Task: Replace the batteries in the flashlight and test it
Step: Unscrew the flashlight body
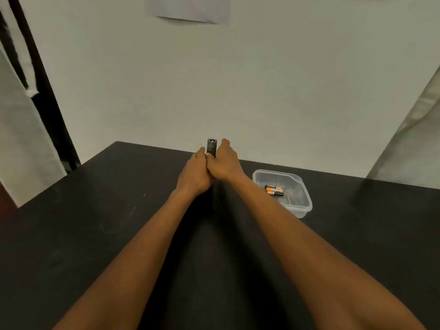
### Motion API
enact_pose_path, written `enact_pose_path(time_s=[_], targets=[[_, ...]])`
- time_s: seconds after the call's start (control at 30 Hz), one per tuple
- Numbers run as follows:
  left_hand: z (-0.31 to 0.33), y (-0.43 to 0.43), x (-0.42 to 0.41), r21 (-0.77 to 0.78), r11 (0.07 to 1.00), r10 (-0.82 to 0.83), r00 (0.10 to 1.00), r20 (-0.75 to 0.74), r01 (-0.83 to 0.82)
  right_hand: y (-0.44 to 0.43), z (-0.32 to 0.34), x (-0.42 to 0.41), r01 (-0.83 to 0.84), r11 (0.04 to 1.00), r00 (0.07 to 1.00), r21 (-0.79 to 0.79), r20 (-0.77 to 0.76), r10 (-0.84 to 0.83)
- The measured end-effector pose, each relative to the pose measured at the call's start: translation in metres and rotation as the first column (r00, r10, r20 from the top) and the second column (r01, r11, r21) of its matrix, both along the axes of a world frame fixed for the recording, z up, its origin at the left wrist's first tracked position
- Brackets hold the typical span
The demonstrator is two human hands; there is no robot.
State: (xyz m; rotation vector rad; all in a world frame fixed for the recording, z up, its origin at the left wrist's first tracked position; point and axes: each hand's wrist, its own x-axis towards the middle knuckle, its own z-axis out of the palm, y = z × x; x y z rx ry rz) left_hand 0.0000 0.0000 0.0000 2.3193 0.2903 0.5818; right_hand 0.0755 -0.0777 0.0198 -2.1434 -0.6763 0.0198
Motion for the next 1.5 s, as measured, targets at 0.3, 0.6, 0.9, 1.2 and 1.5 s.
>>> enact_pose_path(time_s=[0.3, 0.6, 0.9, 1.2, 1.5], targets=[[-0.018, 0.005, 0.009, -0.076, 0.997, 0.026, 0.996, 0.081, -0.020, 0.012, -0.008, 0.002, 0.054, 0.998, 0.998, 0.027, 0.017, -0.054], [0.022, -0.025, -0.032, -0.153, 0.987, -0.018, 0.980, 0.199, 0.049, -0.044, 0.050, -0.046, 0.060, 0.977, 0.991, 0.203, -0.132, -0.033], [0.037, -0.108, -0.127, -0.694, 0.686, -0.050, 0.966, 0.255, 0.219, -0.171, 0.060, -0.126, 0.066, 0.866, 0.836, 0.496, -0.501, 0.224], [-0.007, -0.158, -0.176, -0.762, 0.615, -0.105, 0.979, 0.176, 0.203, -0.247, 0.004, -0.175, 0.316, 0.874, 0.774, 0.370, -0.633, -0.012], [-0.011, -0.145, -0.171, -0.792, 0.563, -0.169, 0.970, 0.172, 0.239, -0.246, -0.012, -0.165, 0.373, 0.875, 0.821, 0.310, -0.550, -0.155]])
